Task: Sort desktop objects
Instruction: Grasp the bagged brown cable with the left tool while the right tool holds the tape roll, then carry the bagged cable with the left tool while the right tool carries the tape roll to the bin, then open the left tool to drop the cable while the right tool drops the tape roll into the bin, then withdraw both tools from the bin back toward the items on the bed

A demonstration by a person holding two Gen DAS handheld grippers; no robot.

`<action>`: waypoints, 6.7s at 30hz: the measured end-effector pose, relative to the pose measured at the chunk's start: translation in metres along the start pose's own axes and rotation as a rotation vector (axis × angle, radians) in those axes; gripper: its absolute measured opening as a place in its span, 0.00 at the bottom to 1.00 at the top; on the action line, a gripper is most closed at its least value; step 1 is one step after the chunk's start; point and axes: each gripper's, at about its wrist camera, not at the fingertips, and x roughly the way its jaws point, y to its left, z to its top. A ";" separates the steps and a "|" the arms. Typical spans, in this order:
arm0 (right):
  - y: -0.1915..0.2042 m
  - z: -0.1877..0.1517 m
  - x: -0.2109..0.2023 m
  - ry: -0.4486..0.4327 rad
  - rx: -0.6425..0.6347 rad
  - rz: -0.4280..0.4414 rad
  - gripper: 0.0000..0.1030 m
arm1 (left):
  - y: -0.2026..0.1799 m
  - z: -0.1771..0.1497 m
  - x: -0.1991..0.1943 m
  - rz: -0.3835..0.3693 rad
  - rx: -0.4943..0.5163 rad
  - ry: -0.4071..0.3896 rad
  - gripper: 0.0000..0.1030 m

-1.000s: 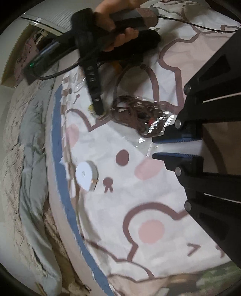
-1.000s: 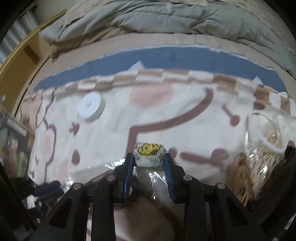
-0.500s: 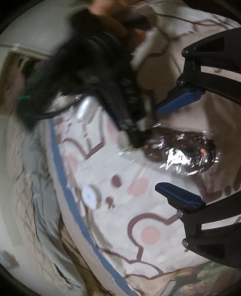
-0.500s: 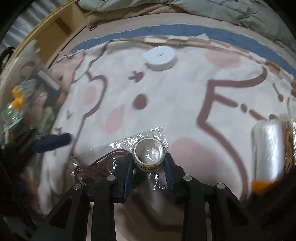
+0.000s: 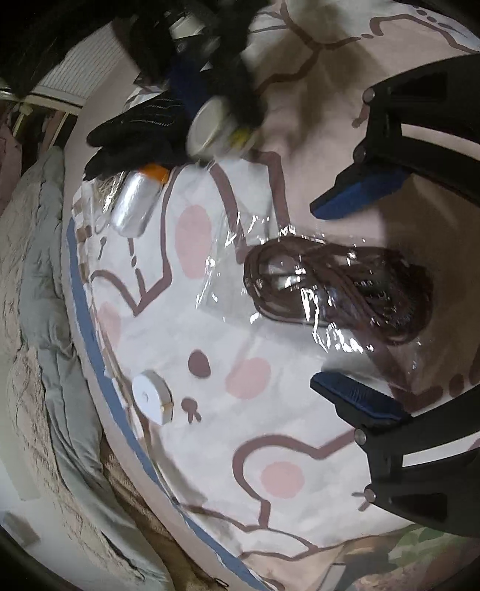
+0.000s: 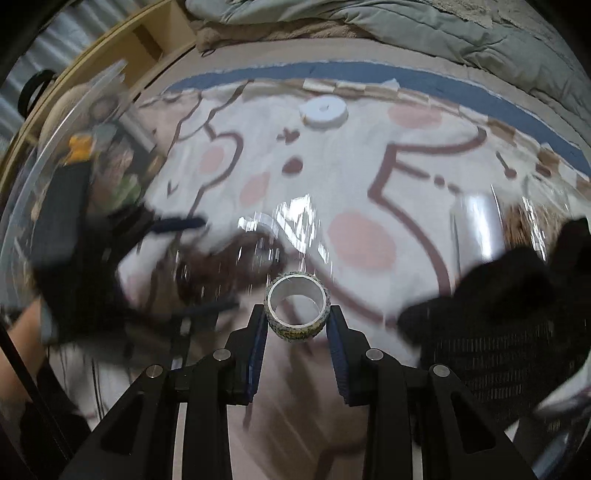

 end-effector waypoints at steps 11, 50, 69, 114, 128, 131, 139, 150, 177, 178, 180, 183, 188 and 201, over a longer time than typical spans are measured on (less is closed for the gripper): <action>0.023 -0.078 0.018 0.196 -0.125 -0.017 0.32 | -0.023 0.001 0.010 0.042 0.087 0.019 0.68; 0.042 -0.088 0.013 -0.032 -0.018 -0.078 0.34 | -0.008 -0.013 -0.018 0.048 -0.254 0.072 0.36; 0.050 -0.075 -0.069 -0.268 0.007 -0.174 0.34 | -0.041 0.028 -0.135 0.145 -0.279 -0.124 0.36; 0.249 0.020 -0.142 -0.601 -0.130 -0.025 0.34 | 0.115 -0.141 -0.334 0.615 -0.653 -0.313 0.36; 0.306 0.050 -0.114 -0.547 -0.197 0.096 0.34 | 0.159 -0.186 -0.305 0.703 -0.668 -0.125 0.36; 0.319 0.056 -0.104 -0.520 -0.205 0.131 0.34 | 0.164 -0.195 -0.299 0.712 -0.681 -0.074 0.36; 0.344 0.070 -0.073 -0.416 -0.207 0.190 0.34 | 0.153 -0.196 -0.308 0.756 -0.623 -0.107 0.83; 0.353 0.086 -0.026 -0.304 -0.182 0.180 0.34 | 0.149 -0.203 -0.322 0.747 -0.652 -0.157 0.83; 0.388 0.148 0.033 -0.147 -0.111 0.122 0.78 | 0.159 -0.231 -0.370 0.685 -0.770 -0.325 0.83; 0.387 0.149 0.032 -0.151 -0.110 0.115 0.78 | 0.159 -0.232 -0.369 0.683 -0.769 -0.325 0.83; 0.383 0.148 0.026 -0.176 -0.090 0.103 0.78 | 0.159 -0.233 -0.369 0.675 -0.765 -0.325 0.83; 0.377 0.145 0.018 -0.219 -0.081 0.099 0.66 | 0.159 -0.234 -0.369 0.678 -0.763 -0.322 0.83; 0.385 0.145 0.020 -0.205 -0.137 0.128 0.07 | 0.159 -0.235 -0.373 0.671 -0.769 -0.340 0.83; 0.384 0.175 0.075 -0.026 -0.086 -0.006 0.03 | 0.158 -0.233 -0.377 0.656 -0.760 -0.355 0.83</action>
